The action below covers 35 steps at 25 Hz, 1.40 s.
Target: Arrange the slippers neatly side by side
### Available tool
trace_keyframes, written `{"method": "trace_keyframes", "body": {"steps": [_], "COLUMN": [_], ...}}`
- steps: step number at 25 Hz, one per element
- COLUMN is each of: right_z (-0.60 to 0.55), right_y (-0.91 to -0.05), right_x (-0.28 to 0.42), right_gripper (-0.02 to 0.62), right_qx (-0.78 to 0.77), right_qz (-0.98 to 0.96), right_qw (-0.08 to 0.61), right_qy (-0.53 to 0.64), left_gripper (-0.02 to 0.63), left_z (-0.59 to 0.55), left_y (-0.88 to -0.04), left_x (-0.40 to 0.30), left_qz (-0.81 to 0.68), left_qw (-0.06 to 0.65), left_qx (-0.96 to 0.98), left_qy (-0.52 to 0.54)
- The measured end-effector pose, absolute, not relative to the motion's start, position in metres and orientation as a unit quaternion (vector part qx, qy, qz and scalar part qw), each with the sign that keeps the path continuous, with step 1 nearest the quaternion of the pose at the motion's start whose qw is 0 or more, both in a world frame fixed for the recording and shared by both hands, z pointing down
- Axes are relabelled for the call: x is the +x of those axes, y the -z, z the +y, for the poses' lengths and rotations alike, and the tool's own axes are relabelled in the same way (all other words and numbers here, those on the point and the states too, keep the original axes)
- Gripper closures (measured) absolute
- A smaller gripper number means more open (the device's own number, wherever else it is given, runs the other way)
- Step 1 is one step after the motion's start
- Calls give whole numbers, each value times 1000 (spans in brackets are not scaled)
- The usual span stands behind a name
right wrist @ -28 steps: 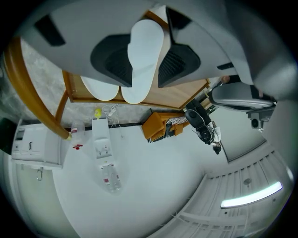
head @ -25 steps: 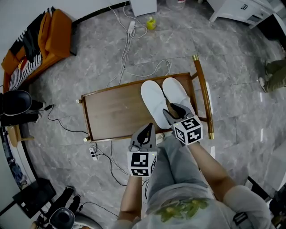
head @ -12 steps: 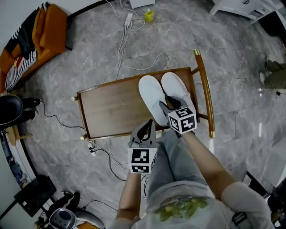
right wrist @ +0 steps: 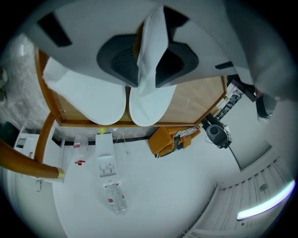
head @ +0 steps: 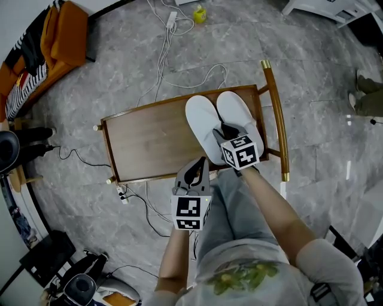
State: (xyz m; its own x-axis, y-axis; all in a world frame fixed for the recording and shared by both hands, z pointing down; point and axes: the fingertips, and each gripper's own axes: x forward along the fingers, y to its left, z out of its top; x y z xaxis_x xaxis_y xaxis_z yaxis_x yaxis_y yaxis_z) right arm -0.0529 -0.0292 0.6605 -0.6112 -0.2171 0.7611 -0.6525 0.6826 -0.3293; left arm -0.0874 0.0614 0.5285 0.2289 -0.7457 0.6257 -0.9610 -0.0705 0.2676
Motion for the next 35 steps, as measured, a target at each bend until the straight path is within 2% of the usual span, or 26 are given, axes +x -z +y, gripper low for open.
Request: {"method": "trace_keyframes", "body": {"steps": [4,35], "right_z": [-33,-37], "right_y": [-663,-656], "right_x": [-49,-29], "right_gripper": [561,569], "right_qx": [277,341], "right_qz": [-839,-820], "right_qw": [358,342], "right_qy": [-301,-306], "left_gripper": [589,589], "left_z": [62,67], "left_y": [-531,-529], "left_x": [-85,-81], "left_qz": [-597,-579], "left_qw": [328,317], "left_qx": [713,729], "left_qy": [-167,-178]}}
